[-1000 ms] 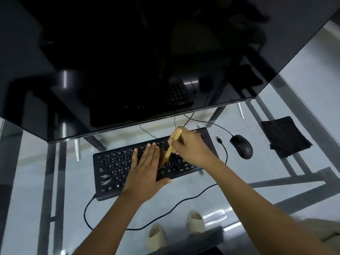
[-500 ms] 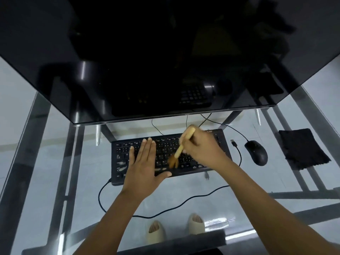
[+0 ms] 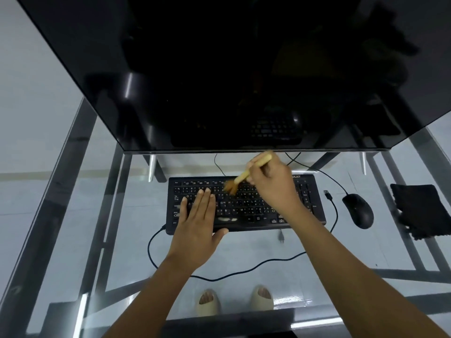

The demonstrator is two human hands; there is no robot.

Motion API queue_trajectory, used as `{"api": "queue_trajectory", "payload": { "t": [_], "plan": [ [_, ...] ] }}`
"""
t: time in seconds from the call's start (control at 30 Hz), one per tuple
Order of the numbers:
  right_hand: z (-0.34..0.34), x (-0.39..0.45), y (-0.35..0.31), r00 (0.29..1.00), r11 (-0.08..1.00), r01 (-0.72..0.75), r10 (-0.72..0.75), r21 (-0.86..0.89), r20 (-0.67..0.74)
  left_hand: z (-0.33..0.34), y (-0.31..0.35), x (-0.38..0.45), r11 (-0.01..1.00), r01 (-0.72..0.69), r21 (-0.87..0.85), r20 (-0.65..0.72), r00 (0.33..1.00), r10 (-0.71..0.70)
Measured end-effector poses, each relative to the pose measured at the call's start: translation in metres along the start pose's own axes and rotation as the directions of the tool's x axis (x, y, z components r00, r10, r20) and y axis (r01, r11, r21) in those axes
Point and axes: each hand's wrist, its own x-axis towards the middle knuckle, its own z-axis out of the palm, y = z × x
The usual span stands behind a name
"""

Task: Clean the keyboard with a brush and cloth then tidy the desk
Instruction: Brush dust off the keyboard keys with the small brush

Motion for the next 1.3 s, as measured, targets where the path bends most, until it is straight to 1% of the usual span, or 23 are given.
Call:
{"api": "queue_trajectory", "payload": {
  "t": [0.03, 0.07, 0.13, 0.17, 0.2, 0.3, 0.4, 0.47, 0.5, 0.53, 0.57, 0.67, 0.7, 0.77, 0.8, 0.83, 0.9, 0.97, 1.0, 1.1, 1.13, 1.2, 1.3],
  "plan": [
    [0.005, -0.002, 0.0, 0.996, 1.0, -0.024, 0.025, -0.016, 0.084, 0.0, -0.001, -0.001, 1.0, 0.002, -0.002, 0.004, 1.0, -0.002],
    [0.008, -0.004, 0.0, 0.995, 0.997, 0.004, 0.003, -0.075, 0.103, 0.0, -0.001, -0.002, 1.0, 0.003, -0.003, 0.005, 1.0, -0.003],
    [0.012, -0.004, 0.001, 0.995, 0.986, 0.093, -0.097, -0.138, -0.022, -0.001, -0.003, -0.005, 1.0, 0.013, -0.008, -0.007, 1.0, -0.013],
    [0.012, -0.004, -0.001, 0.989, 0.987, 0.115, -0.124, -0.112, -0.077, -0.002, -0.005, -0.006, 0.999, 0.034, -0.026, -0.035, 0.999, -0.035],
    [0.013, -0.005, -0.001, 0.99, 0.99, 0.114, -0.121, -0.088, -0.077, -0.004, -0.01, -0.007, 0.996, 0.068, -0.063, -0.071, 0.995, -0.072],
    [0.02, -0.009, -0.005, 0.997, 0.997, 0.045, -0.041, -0.069, 0.068, -0.009, -0.026, -0.01, 0.948, 0.208, -0.24, -0.132, 0.961, -0.244],
    [0.025, -0.008, -0.011, 0.99, 0.989, 0.124, -0.129, -0.083, -0.057, -0.009, -0.038, -0.016, 0.908, 0.262, -0.327, -0.097, 0.946, -0.308],
    [0.03, -0.009, -0.018, 0.997, 0.997, 0.072, -0.072, 0.021, 0.018, -0.006, -0.043, -0.02, 0.902, 0.248, -0.352, -0.08, 0.953, -0.293],
    [0.034, -0.011, -0.021, 0.992, 0.999, 0.01, -0.015, 0.034, 0.129, -0.003, -0.044, -0.022, 0.9, 0.235, -0.367, -0.074, 0.957, -0.28],
    [0.039, -0.013, -0.023, 0.976, 1.0, -0.003, 0.004, -0.006, 0.216, -0.001, -0.046, -0.024, 0.897, 0.223, -0.383, -0.071, 0.961, -0.269],
    [0.042, -0.014, -0.023, 0.972, 0.996, 0.041, -0.02, -0.085, 0.234, 0.0, -0.047, -0.024, 0.891, 0.213, -0.401, -0.071, 0.963, -0.262],
    [0.044, -0.012, -0.026, 0.989, 0.974, 0.145, -0.138, -0.172, 0.055, 0.001, -0.049, -0.025, 0.871, 0.197, -0.449, -0.079, 0.963, -0.258],
    [0.045, -0.013, -0.03, 0.986, 0.977, 0.158, -0.148, -0.142, 0.076, 0.001, -0.051, -0.026, 0.869, 0.19, -0.458, -0.082, 0.964, -0.254],
    [0.049, -0.018, -0.038, 0.952, 0.982, 0.157, -0.122, -0.106, 0.282, 0.002, -0.055, -0.028, 0.867, 0.171, -0.467, -0.083, 0.968, -0.235],
    [0.051, -0.021, -0.041, 0.916, 0.972, 0.18, -0.111, -0.149, 0.386, 0.003, -0.057, -0.028, 0.866, 0.16, -0.474, -0.082, 0.971, -0.225],
    [0.054, -0.023, -0.04, 0.898, 0.954, 0.225, -0.125, -0.196, 0.421, 0.003, -0.059, -0.029, 0.862, 0.155, -0.483, -0.078, 0.973, -0.218],
    [0.054, -0.019, -0.036, 0.943, 0.947, 0.226, -0.154, -0.229, 0.295, 0.002, -0.063, -0.029, 0.857, 0.142, -0.495, -0.072, 0.977, -0.203],
    [0.057, -0.02, -0.041, 0.975, 0.974, 0.186, -0.167, -0.128, 0.147, 0.001, -0.066, -0.03, 0.855, 0.132, -0.502, -0.074, 0.978, -0.194],
    [0.061, -0.024, -0.047, 0.975, 0.983, 0.171, -0.159, -0.068, 0.157, 0.001, -0.066, -0.031, 0.855, 0.13, -0.502, -0.074, 0.979, -0.192],
    [0.082, -0.047, -0.066, 0.91, 0.989, 0.15, -0.139, 0.004, 0.391, 0.003, -0.065, -0.031, 0.85, 0.146, -0.507, -0.074, 0.975, -0.211],
    [0.088, -0.052, -0.065, 0.894, 0.987, 0.159, -0.146, 0.007, 0.424, 0.003, -0.065, -0.031, 0.848, 0.15, -0.509, -0.074, 0.973, -0.216],
    [0.088, -0.047, -0.055, 0.926, 0.986, 0.16, -0.138, -0.036, 0.351, 0.003, -0.064, -0.031, 0.847, 0.146, -0.511, -0.079, 0.973, -0.215],
    [0.065, -0.026, -0.036, 0.984, 0.982, 0.109, -0.085, -0.151, 0.157, 0.003, -0.065, -0.033, 0.86, 0.142, -0.49, -0.093, 0.973, -0.213]
  ]
}}
